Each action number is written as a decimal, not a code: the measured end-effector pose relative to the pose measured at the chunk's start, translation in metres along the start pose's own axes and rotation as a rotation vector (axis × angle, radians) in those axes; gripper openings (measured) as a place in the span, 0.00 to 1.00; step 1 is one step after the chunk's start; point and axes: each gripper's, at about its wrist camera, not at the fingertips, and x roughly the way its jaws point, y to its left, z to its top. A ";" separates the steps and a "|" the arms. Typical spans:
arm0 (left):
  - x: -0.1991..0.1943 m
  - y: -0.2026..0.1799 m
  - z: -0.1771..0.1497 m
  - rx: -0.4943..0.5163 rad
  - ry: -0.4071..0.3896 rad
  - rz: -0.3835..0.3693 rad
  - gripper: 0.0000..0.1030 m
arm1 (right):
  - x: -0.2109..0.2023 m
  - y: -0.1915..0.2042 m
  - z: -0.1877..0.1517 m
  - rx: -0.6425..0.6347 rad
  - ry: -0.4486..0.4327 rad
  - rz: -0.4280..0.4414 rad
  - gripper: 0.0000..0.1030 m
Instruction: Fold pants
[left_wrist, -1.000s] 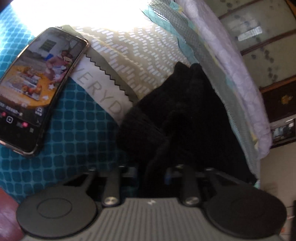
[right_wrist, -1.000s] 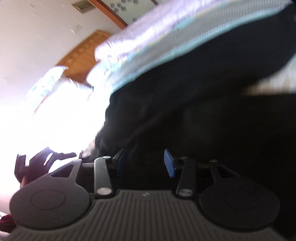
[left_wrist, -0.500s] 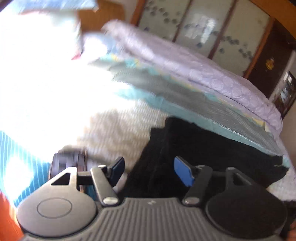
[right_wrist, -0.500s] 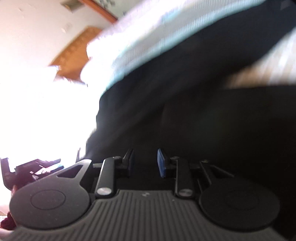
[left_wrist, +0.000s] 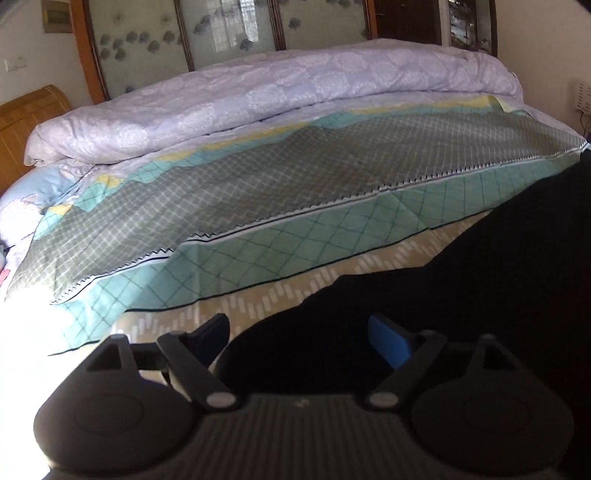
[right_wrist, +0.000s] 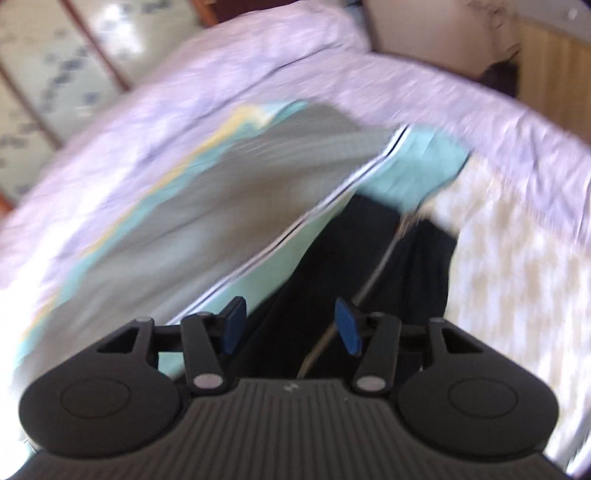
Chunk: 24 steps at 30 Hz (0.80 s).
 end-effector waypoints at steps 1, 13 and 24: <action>0.011 -0.001 -0.002 0.019 0.028 -0.012 0.64 | 0.018 0.003 0.005 0.007 0.002 -0.034 0.60; -0.076 -0.007 0.007 -0.016 -0.130 0.011 0.09 | -0.011 -0.070 -0.002 0.099 -0.139 0.041 0.05; -0.260 -0.049 -0.132 -0.094 -0.157 -0.112 0.10 | -0.248 -0.278 -0.139 0.398 -0.200 0.322 0.06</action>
